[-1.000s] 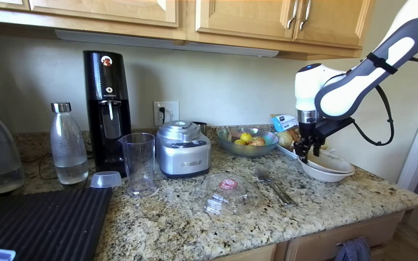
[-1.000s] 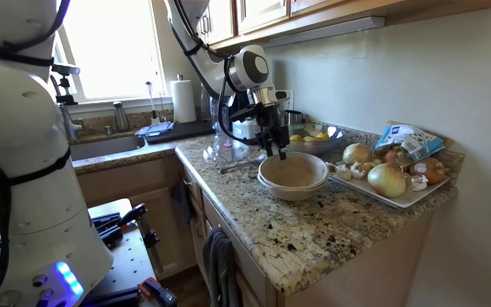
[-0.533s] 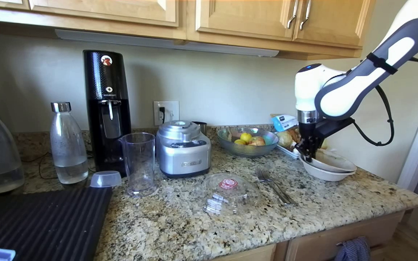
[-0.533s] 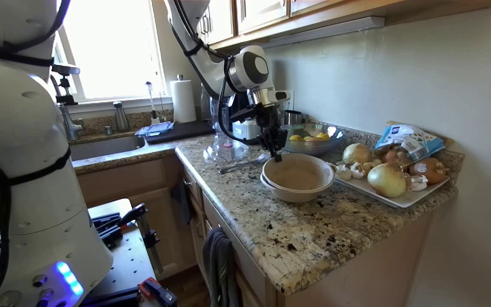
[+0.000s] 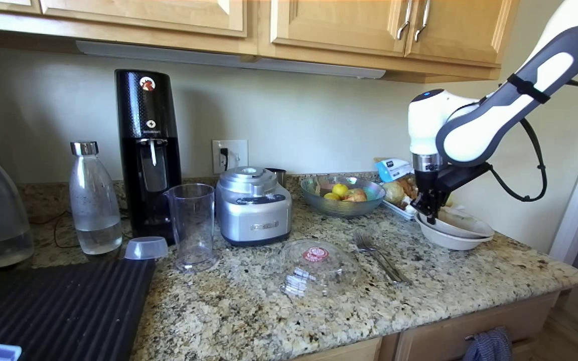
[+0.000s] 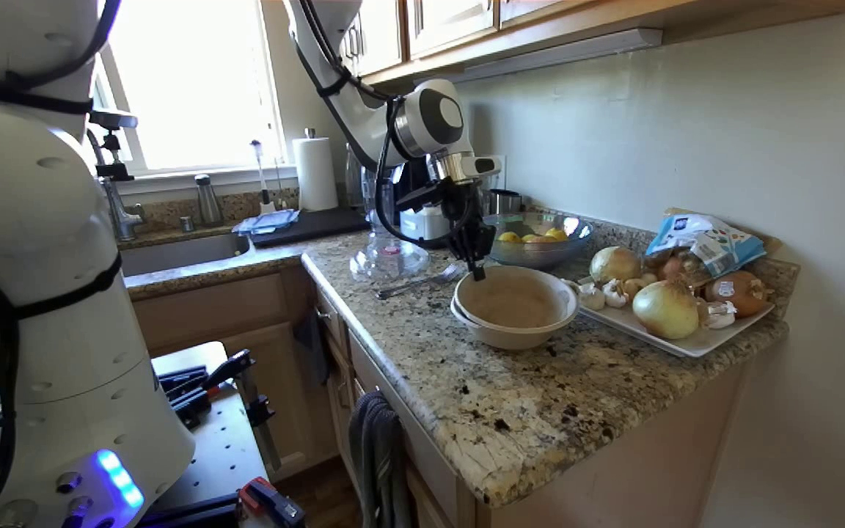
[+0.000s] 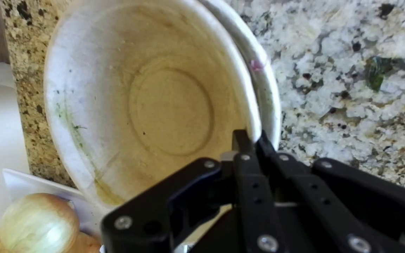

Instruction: Pick up the fork and put it on the table, pick up the other fork and put it on the table then pick up the bowl and put it on the table.

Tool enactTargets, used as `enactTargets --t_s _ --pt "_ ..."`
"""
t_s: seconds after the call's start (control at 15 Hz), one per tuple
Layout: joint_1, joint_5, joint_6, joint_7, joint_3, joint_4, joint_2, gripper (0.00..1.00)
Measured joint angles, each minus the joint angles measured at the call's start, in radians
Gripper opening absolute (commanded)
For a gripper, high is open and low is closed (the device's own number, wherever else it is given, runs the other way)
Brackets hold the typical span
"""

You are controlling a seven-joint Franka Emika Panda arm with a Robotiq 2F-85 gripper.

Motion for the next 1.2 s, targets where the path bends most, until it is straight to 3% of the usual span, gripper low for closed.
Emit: enactTargets --t_s 0.6,1.2 --pt "0.017 -0.235 0.0 0.184 0.006 0.0 -0.037 0.06" --pt "0.021 -0.411 -0.005 0.285 0.093 -0.007 -0.093 0.06"
